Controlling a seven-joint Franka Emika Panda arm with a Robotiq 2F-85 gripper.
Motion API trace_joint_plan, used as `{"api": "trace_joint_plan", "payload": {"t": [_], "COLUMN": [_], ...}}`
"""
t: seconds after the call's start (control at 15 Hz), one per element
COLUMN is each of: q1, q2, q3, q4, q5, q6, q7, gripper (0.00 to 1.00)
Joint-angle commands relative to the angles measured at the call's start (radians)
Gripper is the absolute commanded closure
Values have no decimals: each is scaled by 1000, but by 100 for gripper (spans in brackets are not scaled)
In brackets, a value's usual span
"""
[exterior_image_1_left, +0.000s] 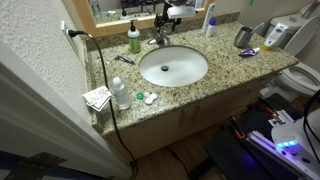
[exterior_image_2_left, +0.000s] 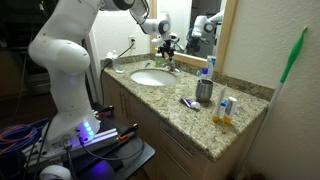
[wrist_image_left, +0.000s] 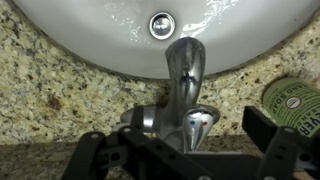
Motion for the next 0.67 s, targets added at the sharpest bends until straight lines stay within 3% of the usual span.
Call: {"api": "trace_joint_plan", "payload": {"t": [0.0,0.47,0.6], "q1": [6,14,12], "q2": [5,59,70], "q3": [-5,-17,-18], "q4": [7,60,69], "q5": [3,-3,-1], "q6": [-2,47,45], "q7": [1,19,19], "gripper": [0,0,26]}}
